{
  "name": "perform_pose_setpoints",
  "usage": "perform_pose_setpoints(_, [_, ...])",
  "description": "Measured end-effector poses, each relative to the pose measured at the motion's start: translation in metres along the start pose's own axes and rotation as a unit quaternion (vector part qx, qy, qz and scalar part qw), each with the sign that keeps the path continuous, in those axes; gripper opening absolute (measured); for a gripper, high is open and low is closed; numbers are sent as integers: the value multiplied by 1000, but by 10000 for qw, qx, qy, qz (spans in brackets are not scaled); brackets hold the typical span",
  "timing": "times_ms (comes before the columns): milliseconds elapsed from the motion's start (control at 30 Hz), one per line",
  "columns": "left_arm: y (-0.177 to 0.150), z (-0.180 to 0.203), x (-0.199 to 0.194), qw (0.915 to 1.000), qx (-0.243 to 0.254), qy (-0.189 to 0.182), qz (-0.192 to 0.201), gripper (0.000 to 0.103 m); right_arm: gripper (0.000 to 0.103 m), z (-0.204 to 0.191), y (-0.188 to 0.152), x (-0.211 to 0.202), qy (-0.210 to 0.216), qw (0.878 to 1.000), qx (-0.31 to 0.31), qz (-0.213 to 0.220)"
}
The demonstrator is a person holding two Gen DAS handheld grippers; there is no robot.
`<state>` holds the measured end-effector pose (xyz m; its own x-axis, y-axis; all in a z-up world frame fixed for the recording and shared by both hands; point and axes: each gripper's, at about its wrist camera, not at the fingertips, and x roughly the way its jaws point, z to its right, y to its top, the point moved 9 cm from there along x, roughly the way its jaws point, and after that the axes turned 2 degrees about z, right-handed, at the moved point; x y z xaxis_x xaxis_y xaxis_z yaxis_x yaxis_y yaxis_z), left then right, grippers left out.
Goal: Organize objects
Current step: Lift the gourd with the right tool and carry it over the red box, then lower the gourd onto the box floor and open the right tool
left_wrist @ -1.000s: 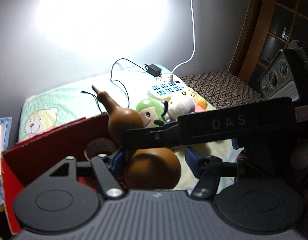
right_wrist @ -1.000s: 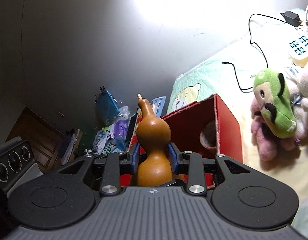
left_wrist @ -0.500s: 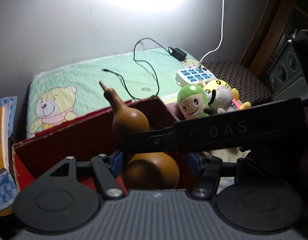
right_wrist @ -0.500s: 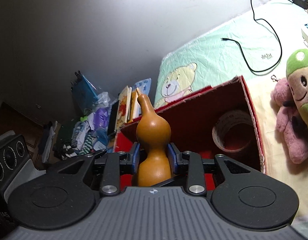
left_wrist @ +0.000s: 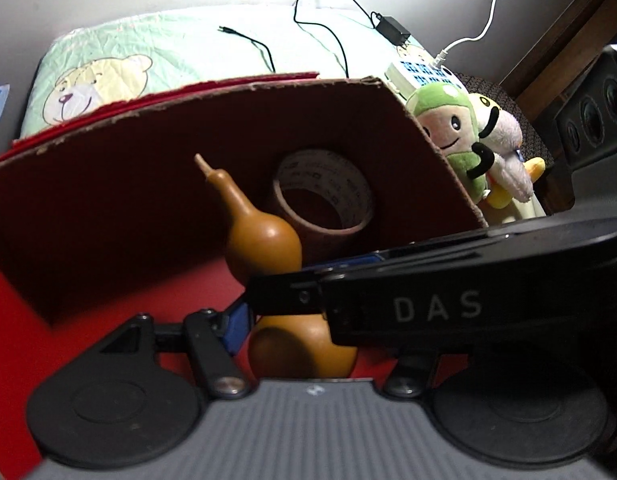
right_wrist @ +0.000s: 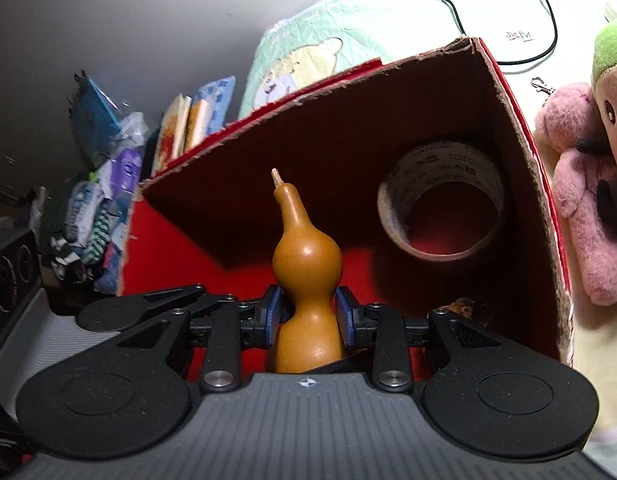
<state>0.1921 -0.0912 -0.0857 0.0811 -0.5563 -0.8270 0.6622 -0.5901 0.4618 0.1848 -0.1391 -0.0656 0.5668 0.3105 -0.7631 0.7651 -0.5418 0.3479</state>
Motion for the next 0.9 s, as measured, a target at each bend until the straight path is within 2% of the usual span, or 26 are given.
perform_pose_setpoints(167, [0, -3, 11, 9996, 9, 135, -243, 62, 32, 12, -1, 12, -375, 9991, -1, -220])
perform_pose_setpoints(233, [0, -4, 11, 9994, 24, 199, -268, 62, 26, 11, -1, 14, -466, 9985, -118, -270])
perform_pose_setpoints(267, [1, -5, 12, 9993, 20, 228, -282, 62, 26, 11, -1, 15, -514, 9982, -148, -281])
perform_pose_setpoints(500, [4, -16, 14, 9986, -4, 438, -305, 62, 29, 14, 4, 23, -606, 9975, -248, -280])
perform_pose_setpoints(700, [8, -22, 18, 9981, -35, 447, -415, 62, 31, 17, 3, 27, -507, 9978, -39, -420])
perform_pose_setpoints(900, [12, -23, 16, 9983, -6, 458, -353, 62, 30, 15, 3, 21, -580, 9979, -80, -263])
